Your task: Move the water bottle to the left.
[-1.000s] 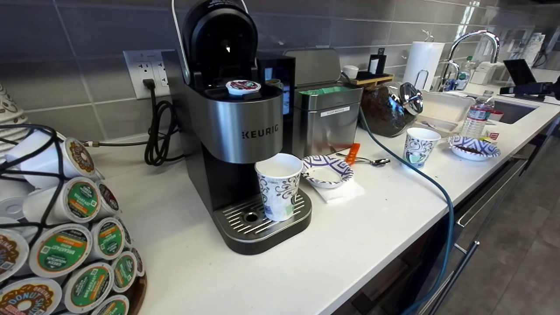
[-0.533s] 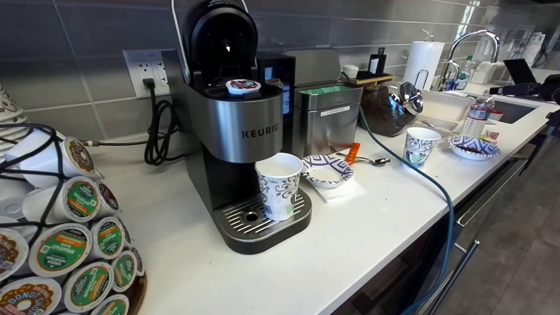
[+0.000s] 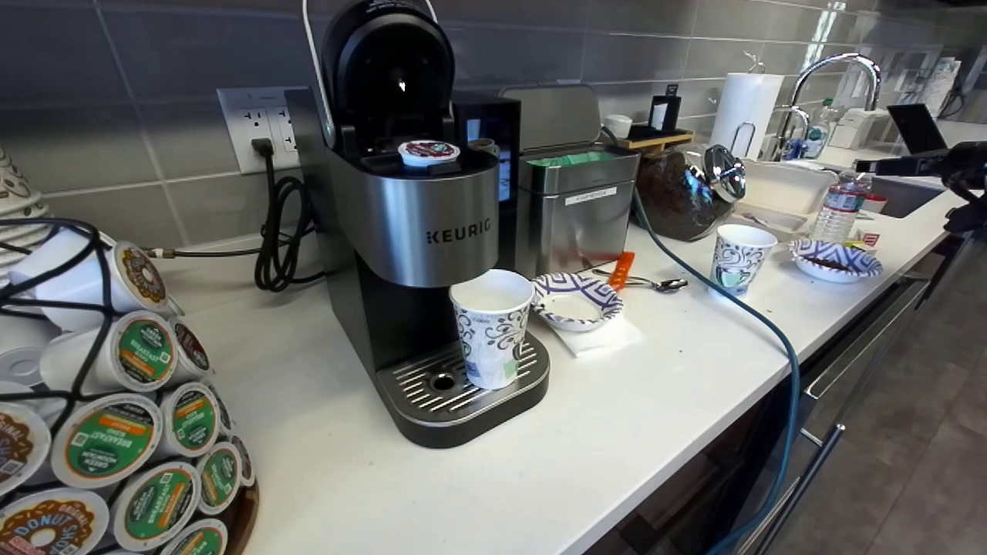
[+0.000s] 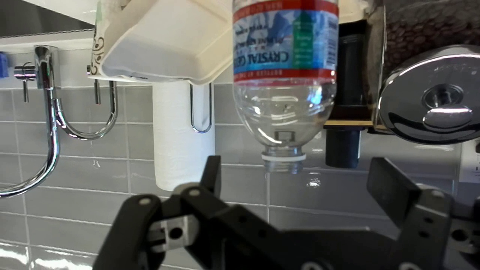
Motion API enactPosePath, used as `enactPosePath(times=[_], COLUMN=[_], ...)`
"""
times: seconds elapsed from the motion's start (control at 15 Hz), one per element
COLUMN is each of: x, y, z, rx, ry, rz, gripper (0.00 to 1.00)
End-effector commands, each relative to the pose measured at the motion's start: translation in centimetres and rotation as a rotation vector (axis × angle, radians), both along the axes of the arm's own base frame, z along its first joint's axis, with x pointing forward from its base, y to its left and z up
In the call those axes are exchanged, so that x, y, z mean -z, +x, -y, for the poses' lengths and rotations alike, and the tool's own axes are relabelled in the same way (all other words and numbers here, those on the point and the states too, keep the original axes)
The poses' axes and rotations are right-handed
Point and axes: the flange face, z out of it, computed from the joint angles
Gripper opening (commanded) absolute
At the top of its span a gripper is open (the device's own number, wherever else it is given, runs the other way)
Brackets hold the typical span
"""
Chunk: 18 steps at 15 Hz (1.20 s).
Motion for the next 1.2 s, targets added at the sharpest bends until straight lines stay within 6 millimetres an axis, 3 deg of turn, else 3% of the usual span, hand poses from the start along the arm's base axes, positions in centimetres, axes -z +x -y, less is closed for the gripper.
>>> enactPosePath(times=[0.0,0.73,1.13], x=[0.2,0.3,0.3], y=[0.0,0.7,1.0], z=[0.0,-0.4,0.5], rx=[0.004,-0.015,-0.002], ry=[-0.002,-0.054,-0.052], rz=[-0.001,0.043,0.050], gripper=[1.00,1.00,0.97])
